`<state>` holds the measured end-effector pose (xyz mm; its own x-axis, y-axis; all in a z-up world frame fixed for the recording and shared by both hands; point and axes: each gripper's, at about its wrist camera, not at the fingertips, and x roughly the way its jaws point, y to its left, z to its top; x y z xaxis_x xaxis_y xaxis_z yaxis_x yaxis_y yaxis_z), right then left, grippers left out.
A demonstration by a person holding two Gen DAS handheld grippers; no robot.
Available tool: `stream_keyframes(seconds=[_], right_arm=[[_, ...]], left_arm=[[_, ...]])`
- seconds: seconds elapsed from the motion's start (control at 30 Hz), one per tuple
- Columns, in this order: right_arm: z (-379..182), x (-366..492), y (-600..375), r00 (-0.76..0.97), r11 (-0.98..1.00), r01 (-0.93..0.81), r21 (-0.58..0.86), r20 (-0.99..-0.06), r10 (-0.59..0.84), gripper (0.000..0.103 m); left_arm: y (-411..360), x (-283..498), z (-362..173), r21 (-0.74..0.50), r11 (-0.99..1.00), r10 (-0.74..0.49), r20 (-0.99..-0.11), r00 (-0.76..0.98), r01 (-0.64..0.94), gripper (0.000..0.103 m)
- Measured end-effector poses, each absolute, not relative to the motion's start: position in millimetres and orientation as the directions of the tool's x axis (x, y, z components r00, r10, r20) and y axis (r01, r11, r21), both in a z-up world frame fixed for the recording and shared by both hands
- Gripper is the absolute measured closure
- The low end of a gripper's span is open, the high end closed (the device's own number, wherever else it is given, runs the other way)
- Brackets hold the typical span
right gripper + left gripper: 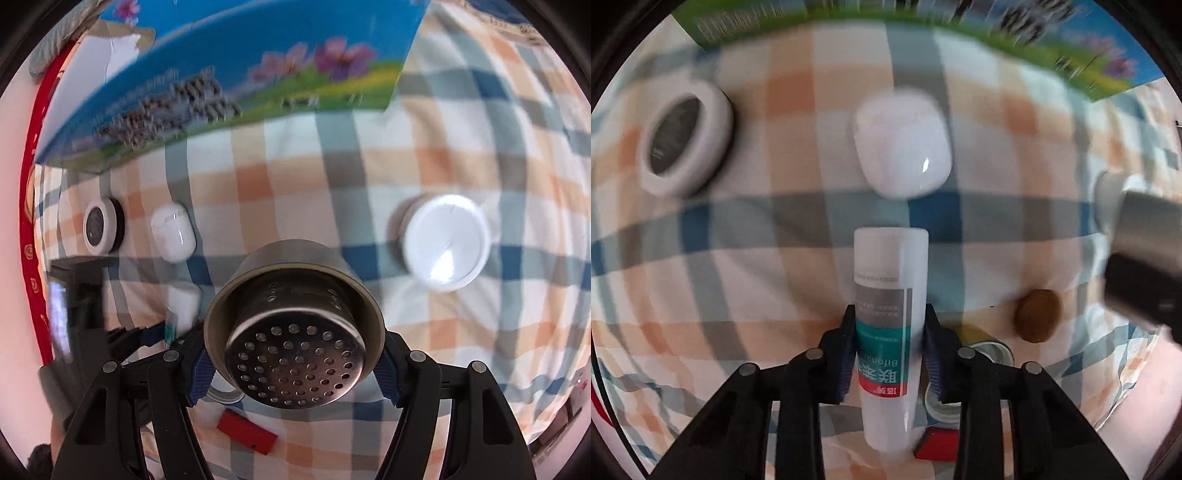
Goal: Organize rigid objects
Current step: 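Carry the glue tube into the blue box with the left tool while the right tool carries the cap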
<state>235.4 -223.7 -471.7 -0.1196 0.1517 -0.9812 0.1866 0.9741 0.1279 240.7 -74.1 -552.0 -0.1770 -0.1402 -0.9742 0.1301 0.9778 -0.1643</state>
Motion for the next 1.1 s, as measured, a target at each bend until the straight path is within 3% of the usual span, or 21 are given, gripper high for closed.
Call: stream_keyframes(seconds=[0.27, 0.47, 0.7, 0.87, 1.1], right_arm=[[-451, 233, -233, -0.066, 0.965, 0.204, 0.165, -0.981, 0.182, 0.030], [-385, 248, -254, 0.052, 0.950, 0.226, 0.216, -0.976, 0.209, 0.030], [-307, 309, -273, 0.195, 0.945, 0.201, 0.260, -0.956, 0.221, 0.030], [-301, 376, -274, 0.249, 0.959, 0.184, 0.216, -0.954, 0.167, 0.030], [-371, 468, -266, 0.177, 0.966, 0.174, 0.192, -0.971, 0.162, 0.030]], left_arm=[[-63, 256, -441, -0.224, 0.965, -0.232, -0.972, 0.043, 0.136, 0.074], [-66, 297, -346, -0.294, 0.944, -0.321, -0.927, 0.195, 0.152, 0.074], [-94, 394, -290, -0.318, 0.925, -0.368, -0.887, 0.280, 0.208, 0.074], [-105, 471, -324, -0.354, 0.913, -0.393, -0.897, 0.202, 0.204, 0.073], [-124, 548, -435, -0.372, 0.915, -0.375, -0.927, -0.012, 0.159, 0.074]])
